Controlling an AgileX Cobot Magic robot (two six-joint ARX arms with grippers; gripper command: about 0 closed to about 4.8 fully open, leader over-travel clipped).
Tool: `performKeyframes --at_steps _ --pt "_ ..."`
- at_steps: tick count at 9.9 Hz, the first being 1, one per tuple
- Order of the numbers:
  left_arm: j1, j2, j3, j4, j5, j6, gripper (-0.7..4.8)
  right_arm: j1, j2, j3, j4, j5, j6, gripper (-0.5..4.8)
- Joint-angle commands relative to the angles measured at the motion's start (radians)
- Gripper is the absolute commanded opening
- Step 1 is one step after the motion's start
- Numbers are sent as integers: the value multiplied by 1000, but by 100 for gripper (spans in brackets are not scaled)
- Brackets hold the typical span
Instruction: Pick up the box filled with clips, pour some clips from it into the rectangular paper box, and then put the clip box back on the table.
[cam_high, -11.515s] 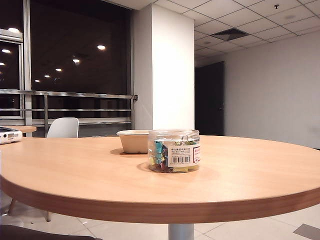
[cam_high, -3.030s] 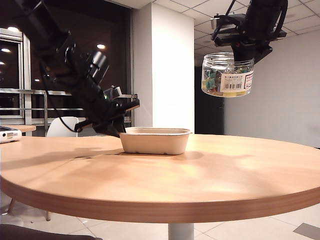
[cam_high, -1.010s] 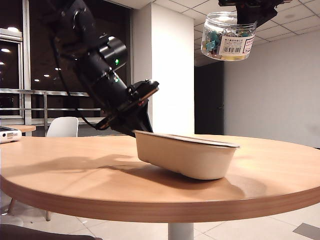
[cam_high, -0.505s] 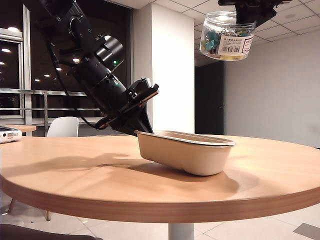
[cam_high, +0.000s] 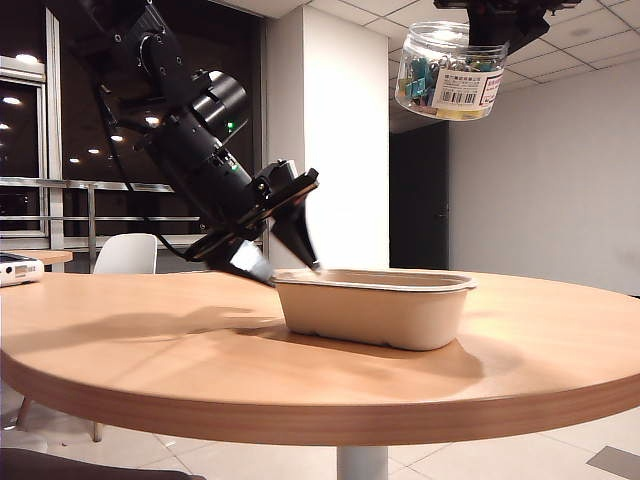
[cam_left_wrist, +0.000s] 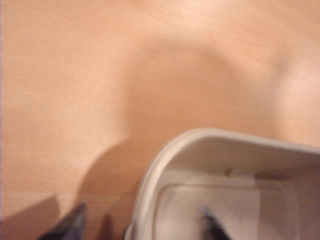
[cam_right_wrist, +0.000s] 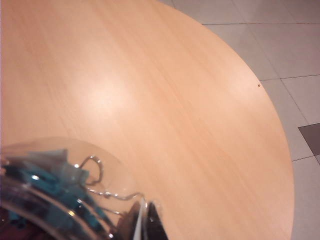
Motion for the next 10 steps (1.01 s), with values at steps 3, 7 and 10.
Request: performKeyframes --at_steps 3,7,10 --pt "43 -164 3 -55 -106 -13 301 3 7 5 32 -95 -8 -5" --pt "50 -282 3 -54 -116 -15 -6 8 23 -24 53 -111 -9 -6" --pt "50 -385 3 -62 -117 -27 -6 58 25 -90 101 -56 -78 -5"
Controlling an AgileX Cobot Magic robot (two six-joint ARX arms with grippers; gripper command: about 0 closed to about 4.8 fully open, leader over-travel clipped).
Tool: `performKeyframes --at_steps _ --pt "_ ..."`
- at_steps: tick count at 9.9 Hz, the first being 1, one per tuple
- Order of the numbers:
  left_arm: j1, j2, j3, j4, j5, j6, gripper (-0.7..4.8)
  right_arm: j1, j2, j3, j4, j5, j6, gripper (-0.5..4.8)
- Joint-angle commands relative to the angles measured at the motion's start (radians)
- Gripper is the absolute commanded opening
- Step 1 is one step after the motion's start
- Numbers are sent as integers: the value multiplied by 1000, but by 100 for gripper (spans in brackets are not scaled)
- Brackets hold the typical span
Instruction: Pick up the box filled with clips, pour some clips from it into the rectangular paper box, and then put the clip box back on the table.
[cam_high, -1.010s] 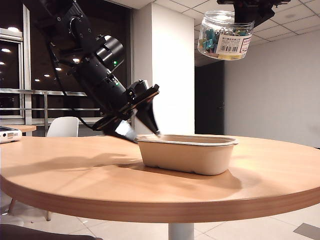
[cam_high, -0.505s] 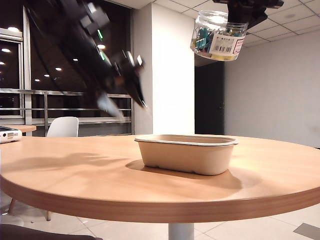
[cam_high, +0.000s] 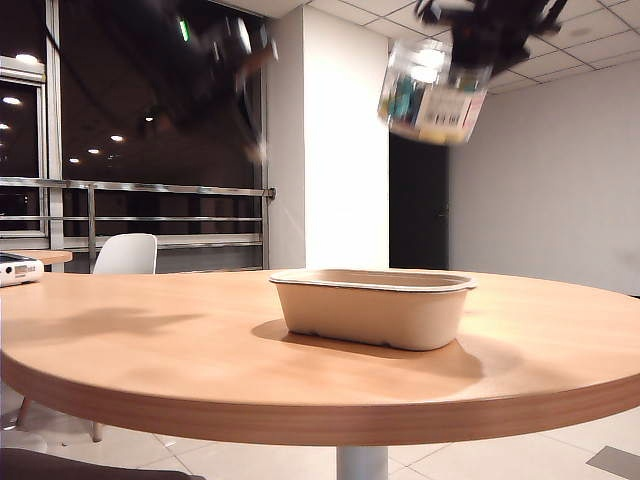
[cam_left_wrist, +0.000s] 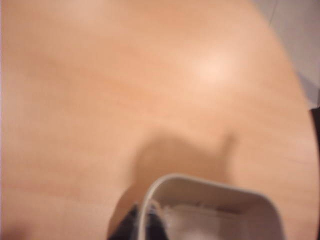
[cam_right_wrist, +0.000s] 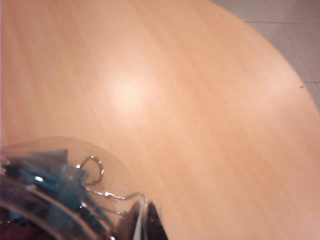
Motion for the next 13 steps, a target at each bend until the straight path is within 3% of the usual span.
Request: performKeyframes --at_steps 1,5,6,7,8,9,13 --pt "1 -74 2 -4 -2 -22 -6 56 -6 -49 70 58 -61 -5" --pt "1 -135 2 -34 -16 -30 -6 140 -6 -158 255 146 -135 -5" --pt "0 -149 2 -41 -23 -32 -6 169 -6 -220 364 172 -172 -5" --pt "0 -158 2 -44 -20 -44 -6 194 -6 -299 480 188 -227 -5" --pt "0 -160 2 -48 -18 -48 -6 219 -6 -461 735 221 -406 -6" --pt "0 -159 2 -47 -13 -71 -6 221 -6 -550 925 237 -481 -6" --pt "0 -159 2 -47 -12 -70 -6 231 36 -628 1152 229 -680 -6"
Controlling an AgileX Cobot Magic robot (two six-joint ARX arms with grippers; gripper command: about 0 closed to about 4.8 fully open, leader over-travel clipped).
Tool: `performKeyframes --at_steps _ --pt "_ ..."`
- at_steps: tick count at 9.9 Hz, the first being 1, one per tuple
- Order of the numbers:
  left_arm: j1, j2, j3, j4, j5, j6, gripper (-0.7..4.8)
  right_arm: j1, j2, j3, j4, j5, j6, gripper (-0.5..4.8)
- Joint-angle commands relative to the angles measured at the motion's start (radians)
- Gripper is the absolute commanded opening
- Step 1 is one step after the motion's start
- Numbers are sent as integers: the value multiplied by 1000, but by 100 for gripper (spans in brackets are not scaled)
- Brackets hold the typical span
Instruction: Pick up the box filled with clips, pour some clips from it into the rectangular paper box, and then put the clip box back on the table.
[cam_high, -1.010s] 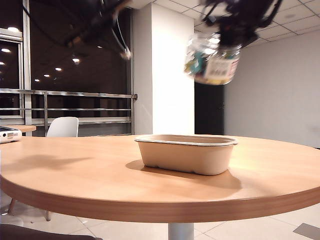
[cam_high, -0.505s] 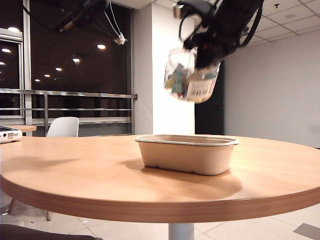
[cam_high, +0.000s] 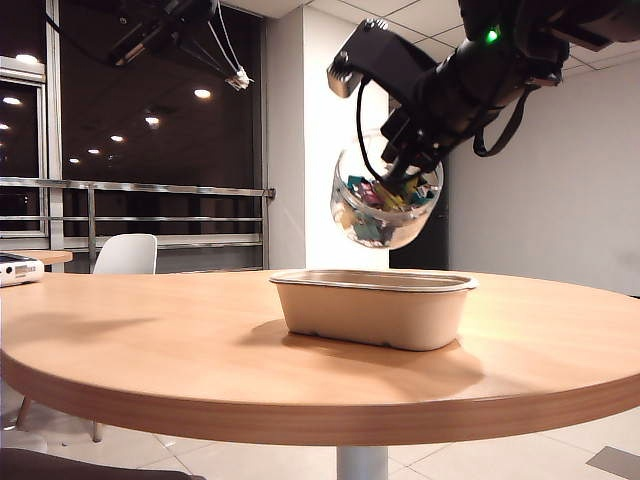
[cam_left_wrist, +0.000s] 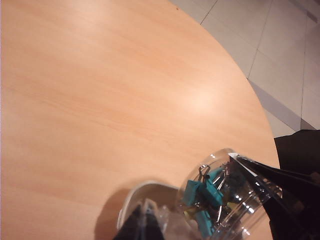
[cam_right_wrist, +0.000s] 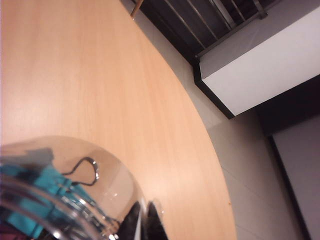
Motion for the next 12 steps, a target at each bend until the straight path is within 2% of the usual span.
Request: performKeyframes --at_steps 1,2,4,6,8,10,12 --pt "0 -7 3 6 5 -3 -6 3 58 -8 194 -2 -69 -5" --pt "0 -7 3 6 5 -3 -6 16 151 -34 441 1 -253 -6" --pt "0 -7 3 6 5 -3 -6 42 152 -58 482 1 -389 -6" --pt "0 -7 3 6 5 -3 -6 61 153 -65 511 7 -412 -5" --pt "0 -7 3 5 5 -3 -6 72 153 -65 586 29 -548 -6" --pt "0 -7 3 5 31 -3 -6 72 153 -65 629 29 -593 -6" --pt "0 -7 2 -6 40 -3 -6 64 153 -69 710 24 -725 -5"
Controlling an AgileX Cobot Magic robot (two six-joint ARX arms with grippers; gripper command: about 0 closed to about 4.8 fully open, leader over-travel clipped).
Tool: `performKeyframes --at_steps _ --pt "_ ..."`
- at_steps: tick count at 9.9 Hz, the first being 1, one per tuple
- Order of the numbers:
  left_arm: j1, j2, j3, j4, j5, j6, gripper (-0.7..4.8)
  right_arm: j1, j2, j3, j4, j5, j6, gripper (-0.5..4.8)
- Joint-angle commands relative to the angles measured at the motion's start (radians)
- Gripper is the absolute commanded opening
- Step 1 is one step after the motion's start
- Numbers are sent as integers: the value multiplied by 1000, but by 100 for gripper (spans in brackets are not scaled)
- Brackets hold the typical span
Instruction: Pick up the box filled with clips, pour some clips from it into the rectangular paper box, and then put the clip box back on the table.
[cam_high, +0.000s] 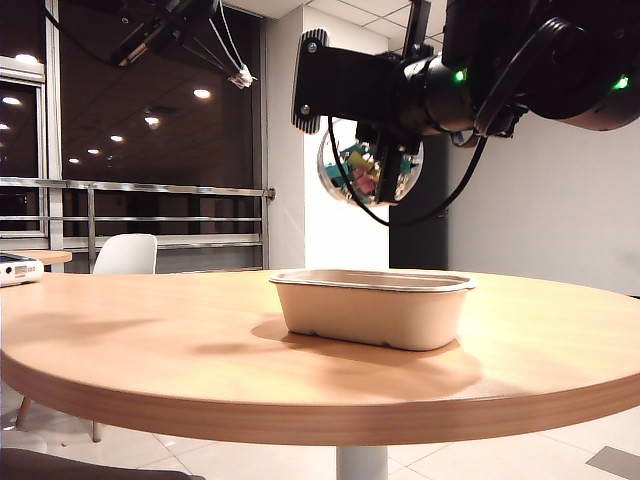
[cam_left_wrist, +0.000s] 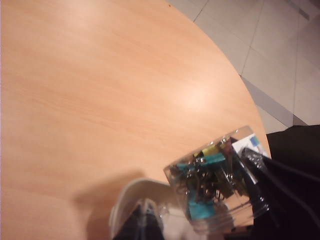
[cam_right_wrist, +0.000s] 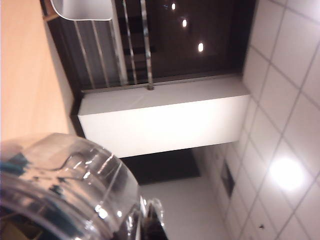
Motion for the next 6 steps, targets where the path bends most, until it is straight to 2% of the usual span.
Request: performKeyframes --at_steps 1,3,6 --pt "0 -6 2 -3 11 -2 -6 -8 1 -13 132 -16 -98 -6" --pt "0 -6 2 -1 11 -1 -6 -20 85 -13 222 -56 -181 -5" --pt "0 -6 2 2 11 -1 -6 -21 114 -15 204 -101 -174 -6"
